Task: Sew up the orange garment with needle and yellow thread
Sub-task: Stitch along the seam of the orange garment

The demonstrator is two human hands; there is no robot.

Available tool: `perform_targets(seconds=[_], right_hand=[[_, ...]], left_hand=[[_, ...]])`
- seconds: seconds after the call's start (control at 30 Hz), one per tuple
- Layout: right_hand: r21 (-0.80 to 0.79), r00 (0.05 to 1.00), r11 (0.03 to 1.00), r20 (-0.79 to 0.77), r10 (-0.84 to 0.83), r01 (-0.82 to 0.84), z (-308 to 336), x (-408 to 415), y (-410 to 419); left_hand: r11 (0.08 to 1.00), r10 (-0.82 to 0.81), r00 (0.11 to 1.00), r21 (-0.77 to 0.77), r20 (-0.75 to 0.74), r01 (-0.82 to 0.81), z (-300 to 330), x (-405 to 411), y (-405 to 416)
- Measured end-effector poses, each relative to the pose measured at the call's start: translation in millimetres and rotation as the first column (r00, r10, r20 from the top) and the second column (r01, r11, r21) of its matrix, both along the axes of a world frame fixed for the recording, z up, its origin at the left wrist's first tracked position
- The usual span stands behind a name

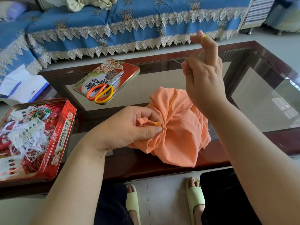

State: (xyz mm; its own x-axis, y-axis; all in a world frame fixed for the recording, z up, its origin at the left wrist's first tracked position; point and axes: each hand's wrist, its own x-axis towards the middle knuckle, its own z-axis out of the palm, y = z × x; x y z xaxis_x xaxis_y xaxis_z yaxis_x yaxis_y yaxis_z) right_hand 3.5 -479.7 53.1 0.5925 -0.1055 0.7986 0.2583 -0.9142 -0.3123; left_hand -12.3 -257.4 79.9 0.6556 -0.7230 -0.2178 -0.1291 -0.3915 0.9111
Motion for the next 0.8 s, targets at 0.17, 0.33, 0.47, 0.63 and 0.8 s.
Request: perform_targets(seconds=[0.17,0.33,0.47,0.63,0.8], right_hand=[[0.152,0.998,0.987,-0.041,0.053,-0.046,-2,6,-3],[0.620,0.925,0.771,-0.190,0.329,-0.147,8,-1,1],[0.861,0.803,0.504,-0.349,0.483,0.071,9,-2,-7],[0.793,0.768,0.530,-0.530,0.359,0.300,-8,6,-21],[0.693,0.829,0.618,-0.547,0.117,0.370,-13,17,-35]], left_hand=[[0.994,0.064,0.998,-0.089,0.023,-0.062,-3,0,0],[0.970,0.140,0.989,-0.195,-0.044,-0.146,-4,1,-1],[0.957,0.161,0.976,-0.220,-0.144,-0.190,-3,0,-3],[0.913,0.238,0.932,-0.265,-0.274,-0.311,-4,1,-4],[0.866,0.250,0.864,-0.298,-0.438,-0.401,-2,2,-3]])
